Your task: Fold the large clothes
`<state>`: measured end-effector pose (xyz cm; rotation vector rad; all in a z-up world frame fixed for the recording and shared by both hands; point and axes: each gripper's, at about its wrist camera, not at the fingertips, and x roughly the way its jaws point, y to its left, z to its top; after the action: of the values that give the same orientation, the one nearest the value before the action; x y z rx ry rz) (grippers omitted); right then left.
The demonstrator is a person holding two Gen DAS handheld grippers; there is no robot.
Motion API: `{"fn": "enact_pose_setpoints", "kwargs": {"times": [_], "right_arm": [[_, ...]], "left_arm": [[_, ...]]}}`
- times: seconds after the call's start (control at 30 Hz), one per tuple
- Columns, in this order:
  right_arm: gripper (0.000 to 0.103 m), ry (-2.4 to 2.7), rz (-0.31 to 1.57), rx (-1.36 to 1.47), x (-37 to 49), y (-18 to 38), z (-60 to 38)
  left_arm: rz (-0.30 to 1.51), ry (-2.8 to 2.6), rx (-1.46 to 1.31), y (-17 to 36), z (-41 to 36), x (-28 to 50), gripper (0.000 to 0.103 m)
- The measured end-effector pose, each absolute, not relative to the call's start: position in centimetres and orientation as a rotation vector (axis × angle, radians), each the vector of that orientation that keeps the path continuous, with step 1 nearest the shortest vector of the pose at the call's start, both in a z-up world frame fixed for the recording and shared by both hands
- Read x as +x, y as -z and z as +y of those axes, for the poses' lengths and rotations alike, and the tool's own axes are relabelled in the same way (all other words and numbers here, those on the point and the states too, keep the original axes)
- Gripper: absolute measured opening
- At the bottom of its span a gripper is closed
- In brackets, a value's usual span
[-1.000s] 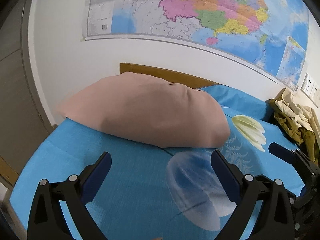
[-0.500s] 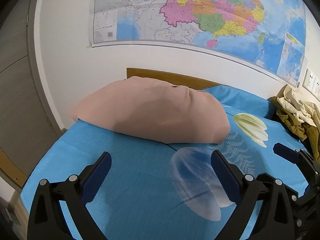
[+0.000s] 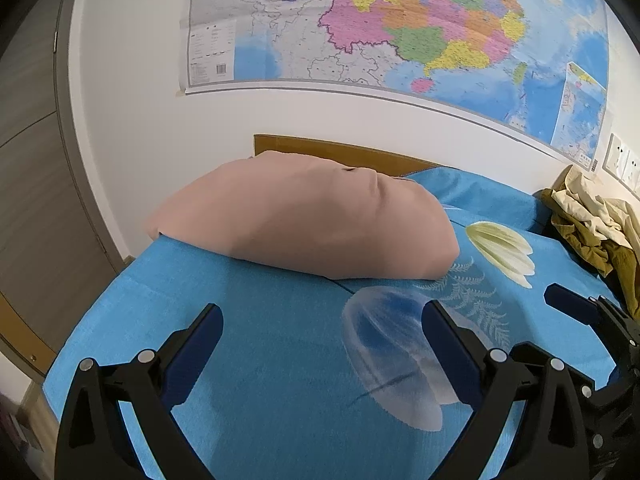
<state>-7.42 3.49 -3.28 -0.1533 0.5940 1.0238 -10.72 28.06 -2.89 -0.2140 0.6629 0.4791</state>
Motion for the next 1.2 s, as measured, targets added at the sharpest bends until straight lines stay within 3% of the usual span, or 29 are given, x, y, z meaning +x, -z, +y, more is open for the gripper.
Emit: {"fn": "enact_pose_setpoints", "kwargs": {"times": [1.2], "right_arm": [[0.097,-1.019,0.601,-0.139,-7.72,3.43,3.12]], "left_arm": [[0.667,-0.483,-0.199,3.09,27.7,-11.08,0.096]]}}
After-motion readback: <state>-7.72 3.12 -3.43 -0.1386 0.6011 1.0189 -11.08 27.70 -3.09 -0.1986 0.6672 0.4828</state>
